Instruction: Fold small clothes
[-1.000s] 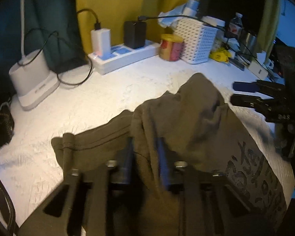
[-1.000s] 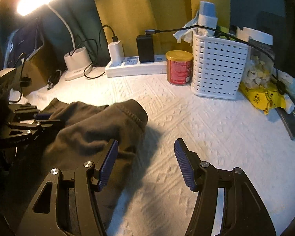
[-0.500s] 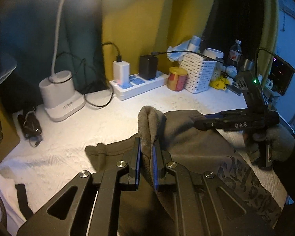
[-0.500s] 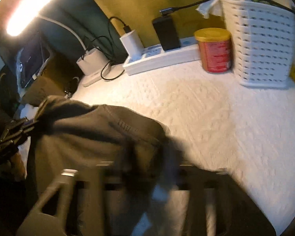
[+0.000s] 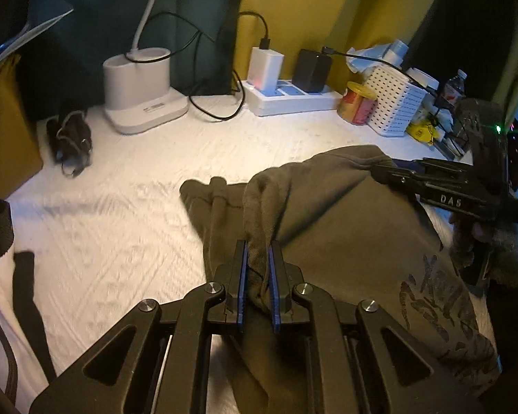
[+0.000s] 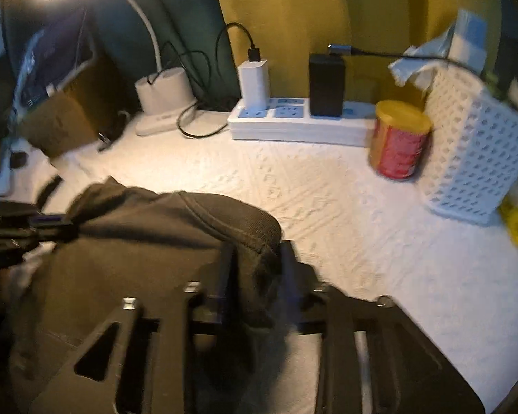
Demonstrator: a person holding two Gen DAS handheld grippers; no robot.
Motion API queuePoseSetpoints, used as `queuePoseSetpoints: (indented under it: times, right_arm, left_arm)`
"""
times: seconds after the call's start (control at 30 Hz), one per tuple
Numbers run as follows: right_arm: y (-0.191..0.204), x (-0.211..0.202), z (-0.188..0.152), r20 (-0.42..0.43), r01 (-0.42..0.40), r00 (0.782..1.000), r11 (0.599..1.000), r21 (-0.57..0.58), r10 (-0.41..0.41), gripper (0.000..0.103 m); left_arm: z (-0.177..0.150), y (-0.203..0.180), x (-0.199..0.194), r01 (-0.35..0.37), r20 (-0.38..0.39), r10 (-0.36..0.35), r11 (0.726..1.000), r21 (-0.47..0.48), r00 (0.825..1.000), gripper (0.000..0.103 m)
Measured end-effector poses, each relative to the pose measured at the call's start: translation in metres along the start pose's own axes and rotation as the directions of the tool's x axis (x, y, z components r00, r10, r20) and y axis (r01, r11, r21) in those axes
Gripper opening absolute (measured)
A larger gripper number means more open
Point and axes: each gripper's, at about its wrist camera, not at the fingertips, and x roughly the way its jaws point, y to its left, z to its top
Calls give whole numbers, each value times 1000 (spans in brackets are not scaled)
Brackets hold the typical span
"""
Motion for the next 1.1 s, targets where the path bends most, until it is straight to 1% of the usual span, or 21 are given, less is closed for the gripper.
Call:
queuePoseSetpoints:
  times: [0.1, 0.13, 0.17, 0.23, 0.5, 0.57, 0.6, 0.63, 0.9, 1.1]
  right_arm:
    - [1, -9, -5, 4, 4, 1000, 1000, 2, -4, 42]
    - [1, -13, -6, 5, 8, 1000, 1000, 2, -8, 42]
    - [1, -15, -8, 6, 12, 1000, 1000, 2, -12, 42]
    - [1, -22, -13, 7, 16, 1000, 1000, 12, -16, 42]
    - [9, -56, -37, 21, 23, 999, 999, 33, -24, 43]
    - [13, -63, -44, 18, 16, 1000, 999, 35, -17, 59]
    - [16, -67, -48, 19, 10, 1000, 999, 36, -11, 71]
    - [18, -70, -51, 20, 9, 1000, 999, 36, -9, 74]
    - [33, -85, -84, -10, 5, 1000, 1000, 25, -5, 74]
    - [45, -96, -103, -20, 0, 1000, 1000, 29, 1, 74]
  left_arm:
    - [-4, -3, -13, -11, 17, 11, 1000, -3, 1000, 18]
    - [-5, -4, -17, -10, 22, 10, 1000, -6, 1000, 30]
    - [-7, -5, -20, -3, 29, 3, 1000, -11, 1000, 46]
    - [-10, -7, -29, 20, 43, -19, 1000, -25, 999, 58]
    - [-31, -27, -50, 55, 39, -55, 998, -8, 998, 58]
    - [-38, -33, -54, 67, 34, -67, 998, -7, 997, 58]
    - [-43, -37, -56, 77, 30, -77, 997, -3, 997, 58]
    - [-47, -41, -57, 81, 25, -81, 997, -2, 996, 58]
    - [-80, -59, -69, 116, -3, -116, 993, 8, 993, 58]
    - [-105, -65, -76, 149, -35, -150, 989, -18, 988, 58]
